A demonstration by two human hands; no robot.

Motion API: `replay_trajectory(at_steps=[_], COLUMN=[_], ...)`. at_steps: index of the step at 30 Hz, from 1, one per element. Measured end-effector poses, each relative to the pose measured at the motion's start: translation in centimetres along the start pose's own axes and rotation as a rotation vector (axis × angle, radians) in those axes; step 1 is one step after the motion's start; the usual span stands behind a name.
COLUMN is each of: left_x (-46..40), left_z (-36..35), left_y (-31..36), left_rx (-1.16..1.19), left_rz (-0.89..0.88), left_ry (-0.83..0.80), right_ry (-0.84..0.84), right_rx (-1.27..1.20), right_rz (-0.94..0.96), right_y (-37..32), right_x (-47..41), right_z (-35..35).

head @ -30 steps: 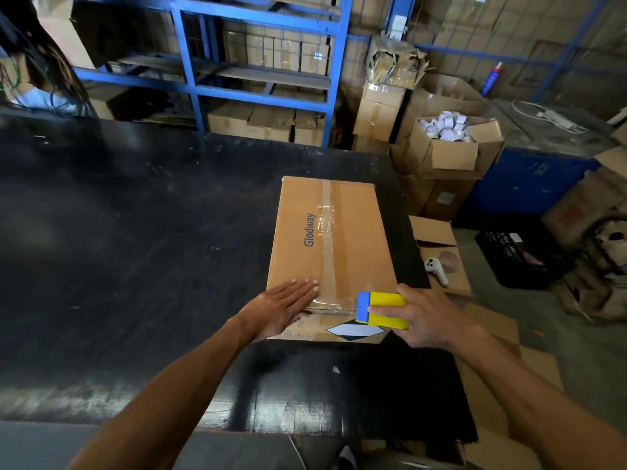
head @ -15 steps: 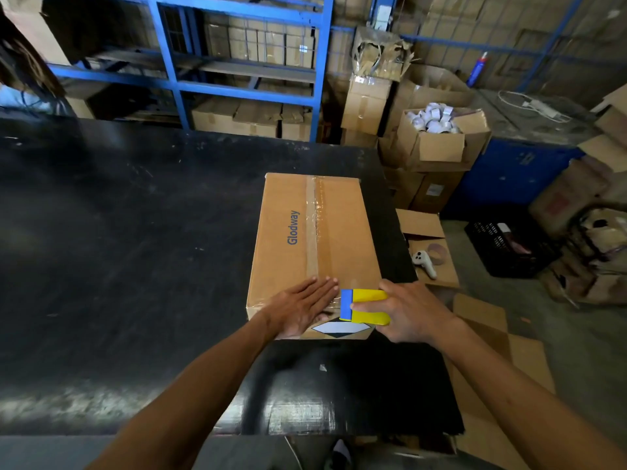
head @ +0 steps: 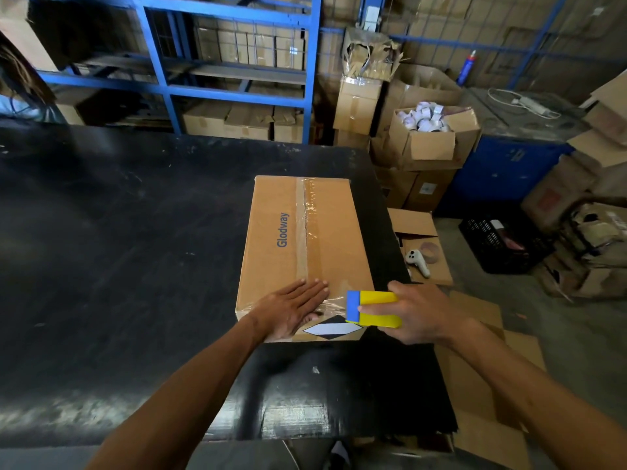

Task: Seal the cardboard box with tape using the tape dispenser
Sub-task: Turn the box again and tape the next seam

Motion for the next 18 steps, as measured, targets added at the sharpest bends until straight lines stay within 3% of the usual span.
replay_trajectory(at_steps=[7,13,18], left_x=[-0.5,-4.9,-6.6], left_z=[0.2,-0.1,-2.9], left_y=[0.9,4.5,4.9], left_rx=[0.002,0.002,-0.088], left_rz=[0.037,0.004,0.016], left_ry=[0.039,0.074,-0.027], right_ry=[-0.13,-0.105,-0.041], right_rx=[0.054,0.036,0.035], right_rz=[-0.031,-0.011,-0.001], right_y=[3.5,3.6,3.6], right_x=[2.0,2.0,2.2], right_z=[-1.9,-1.7,-1.7])
Point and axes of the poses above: each hand's wrist, its own x-axis away from the middle knuckle, its own z-axis out of the back of the hand, y = z × x, the point moved 10 cm from there along -x, towards the middle knuckle, and after that the axes turned 14 degrees about y, right-handed, at the moved point
